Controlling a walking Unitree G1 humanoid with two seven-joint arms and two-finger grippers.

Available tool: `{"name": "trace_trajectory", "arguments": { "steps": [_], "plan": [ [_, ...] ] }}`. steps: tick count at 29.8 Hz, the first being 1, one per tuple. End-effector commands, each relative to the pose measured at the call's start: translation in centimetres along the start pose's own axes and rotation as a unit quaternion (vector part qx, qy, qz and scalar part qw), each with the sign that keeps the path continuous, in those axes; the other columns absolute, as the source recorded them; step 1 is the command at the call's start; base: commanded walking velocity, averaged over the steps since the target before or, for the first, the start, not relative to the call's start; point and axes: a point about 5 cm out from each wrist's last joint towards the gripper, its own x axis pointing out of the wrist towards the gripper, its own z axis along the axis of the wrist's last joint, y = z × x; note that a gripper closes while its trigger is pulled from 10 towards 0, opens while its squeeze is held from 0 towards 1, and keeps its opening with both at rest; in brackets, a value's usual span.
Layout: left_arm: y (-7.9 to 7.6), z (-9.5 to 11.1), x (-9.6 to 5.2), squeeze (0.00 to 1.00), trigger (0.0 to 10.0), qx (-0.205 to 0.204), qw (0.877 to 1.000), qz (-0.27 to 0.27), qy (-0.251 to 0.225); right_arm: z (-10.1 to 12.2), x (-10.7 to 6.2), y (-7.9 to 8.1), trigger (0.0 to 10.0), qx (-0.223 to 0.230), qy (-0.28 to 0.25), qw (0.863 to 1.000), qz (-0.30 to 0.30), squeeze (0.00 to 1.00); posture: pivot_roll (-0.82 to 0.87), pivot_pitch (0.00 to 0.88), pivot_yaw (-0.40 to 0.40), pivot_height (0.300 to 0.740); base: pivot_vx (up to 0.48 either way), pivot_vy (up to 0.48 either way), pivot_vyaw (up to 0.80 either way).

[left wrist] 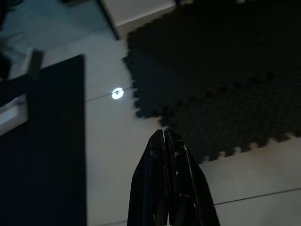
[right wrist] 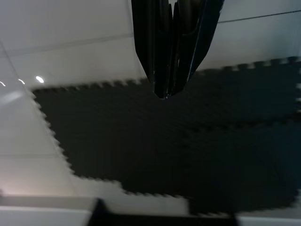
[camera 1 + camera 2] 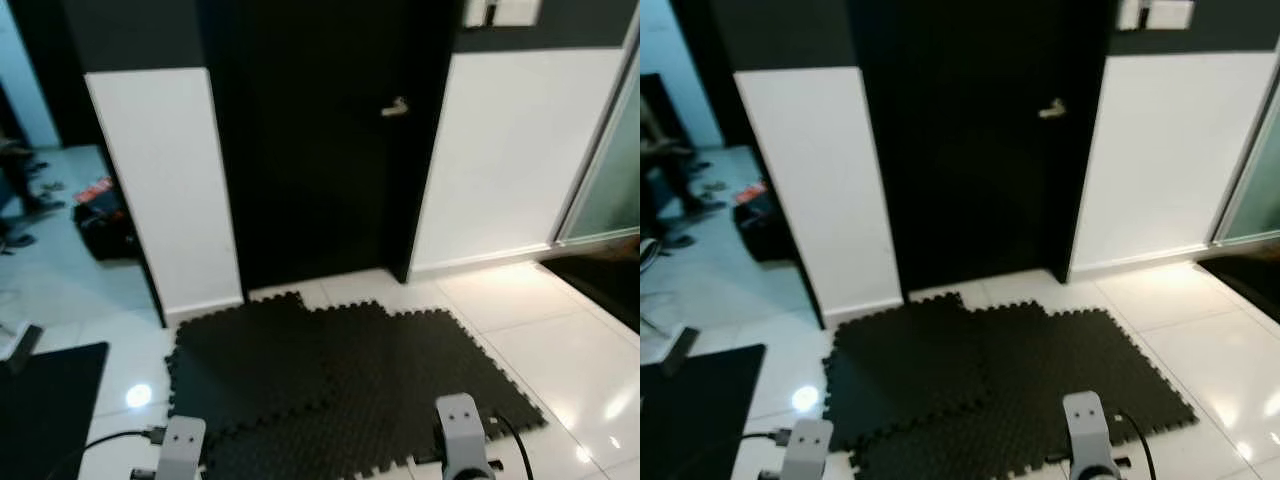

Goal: Sweep floor

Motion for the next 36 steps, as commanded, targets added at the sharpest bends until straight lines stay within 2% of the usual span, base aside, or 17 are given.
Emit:
{"name": "trace_trajectory", "arguments": {
  "steps": [1,36],
  "plan": [
    [0.0,-0.36,-0.15,0.0,10.0,0.008,1.0,-0.004,0.005,-0.45,-0.2,-0.09,10.0,-0.001,0.009,1.0,0.0,0.0,0.01,0.042,0.002,0.74,0.0,0.0,0.8],
    [0.04,-0.25,-0.02,0.0,10.0,0.007,1.0,-0.001,0.003,-0.41,-0.14,0.1,10.0,-0.002,0.009,1.0,0.003,0.0,0.01,0.041,0.0,0.74,0.0,0.0,0.8]
  ]
}}
